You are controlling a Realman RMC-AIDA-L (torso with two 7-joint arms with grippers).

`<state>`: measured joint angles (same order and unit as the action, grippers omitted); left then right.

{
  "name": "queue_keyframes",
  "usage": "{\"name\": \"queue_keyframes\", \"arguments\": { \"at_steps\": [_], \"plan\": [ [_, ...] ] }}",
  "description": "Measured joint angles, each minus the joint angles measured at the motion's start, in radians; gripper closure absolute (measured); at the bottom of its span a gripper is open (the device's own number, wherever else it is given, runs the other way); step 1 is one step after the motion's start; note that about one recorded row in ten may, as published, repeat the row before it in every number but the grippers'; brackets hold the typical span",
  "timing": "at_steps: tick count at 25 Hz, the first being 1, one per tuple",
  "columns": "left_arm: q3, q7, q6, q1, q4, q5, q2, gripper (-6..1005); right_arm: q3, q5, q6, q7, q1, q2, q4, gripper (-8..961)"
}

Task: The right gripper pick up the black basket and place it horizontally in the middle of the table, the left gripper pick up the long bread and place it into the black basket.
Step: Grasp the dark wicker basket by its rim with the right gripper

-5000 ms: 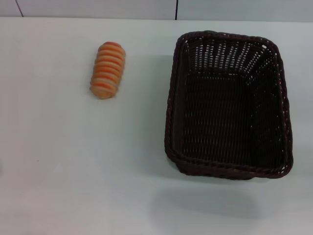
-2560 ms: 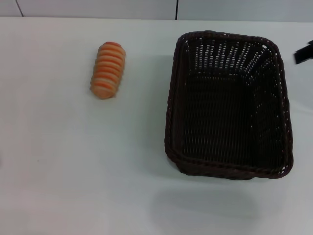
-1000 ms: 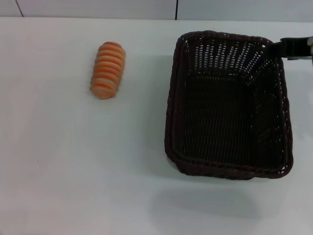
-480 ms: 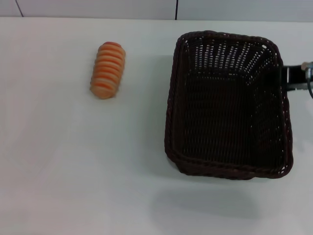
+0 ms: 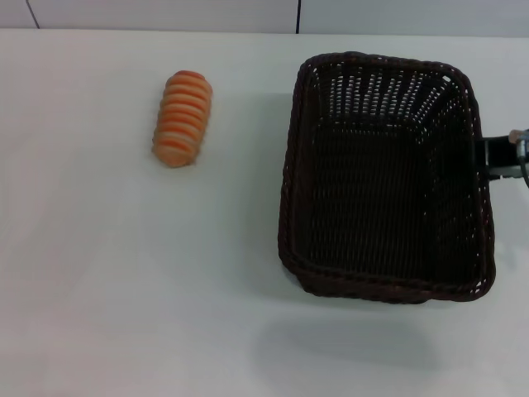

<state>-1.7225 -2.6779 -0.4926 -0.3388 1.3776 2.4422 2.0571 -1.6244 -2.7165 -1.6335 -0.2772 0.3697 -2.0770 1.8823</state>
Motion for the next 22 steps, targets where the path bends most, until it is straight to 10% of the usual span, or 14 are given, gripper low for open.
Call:
{"name": "queue_keyframes", "arguments": {
  "at_steps": [22],
  "plan": [
    [0.015,0.003,0.014,0.01,-0.004,0.0,0.003,215,-0.016,-0.049,-0.119,0.017,-0.088,0.003,0.112,391]
  ]
}}
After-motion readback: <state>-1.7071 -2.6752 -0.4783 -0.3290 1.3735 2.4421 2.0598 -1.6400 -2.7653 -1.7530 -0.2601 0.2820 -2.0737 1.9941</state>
